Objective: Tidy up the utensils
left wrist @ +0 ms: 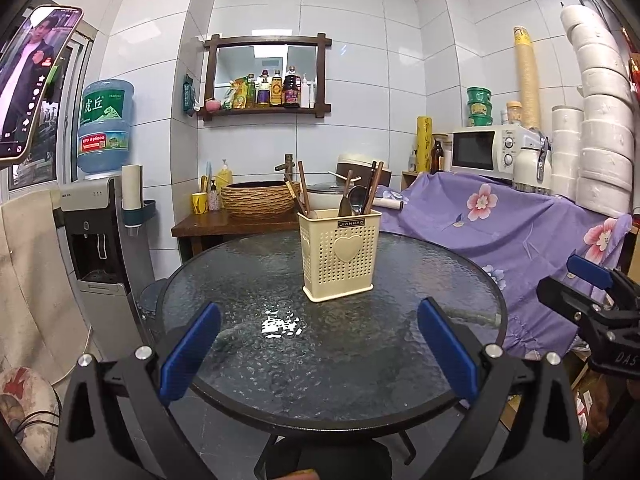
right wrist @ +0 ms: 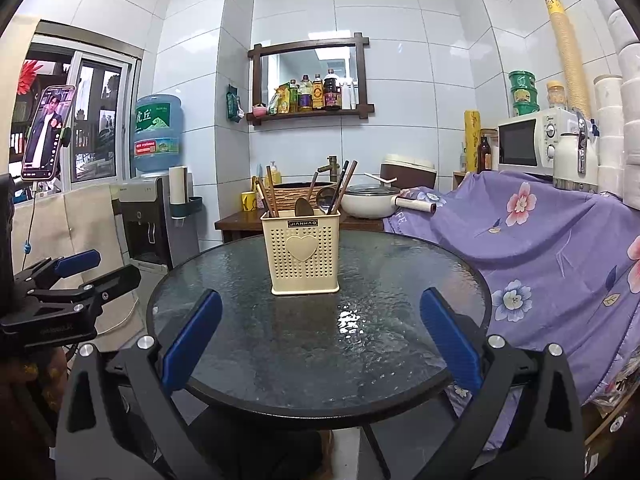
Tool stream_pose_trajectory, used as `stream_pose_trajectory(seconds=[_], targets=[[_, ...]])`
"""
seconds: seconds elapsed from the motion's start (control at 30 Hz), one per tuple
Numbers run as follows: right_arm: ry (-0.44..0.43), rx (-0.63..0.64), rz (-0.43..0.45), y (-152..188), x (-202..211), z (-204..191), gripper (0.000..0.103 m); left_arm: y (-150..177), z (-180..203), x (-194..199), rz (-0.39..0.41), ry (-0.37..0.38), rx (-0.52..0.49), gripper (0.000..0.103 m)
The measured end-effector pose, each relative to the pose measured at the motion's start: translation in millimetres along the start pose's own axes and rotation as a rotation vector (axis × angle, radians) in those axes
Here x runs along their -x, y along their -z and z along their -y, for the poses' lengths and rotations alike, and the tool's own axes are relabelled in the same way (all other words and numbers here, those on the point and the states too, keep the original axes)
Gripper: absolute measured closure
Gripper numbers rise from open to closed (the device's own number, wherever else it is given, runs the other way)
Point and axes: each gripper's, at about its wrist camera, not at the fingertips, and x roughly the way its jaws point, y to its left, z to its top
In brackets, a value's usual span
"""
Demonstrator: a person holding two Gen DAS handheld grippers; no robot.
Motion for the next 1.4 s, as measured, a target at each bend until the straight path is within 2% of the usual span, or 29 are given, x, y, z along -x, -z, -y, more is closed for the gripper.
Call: stream_pose_trajectory(seconds=[1.4], targets=[[-0.009, -0.007, -0.041, 4.5, -8.5, 2.9, 0.005, 1.2, 13.3, -3.6, -0.005, -0.029, -0.037, 0.006]])
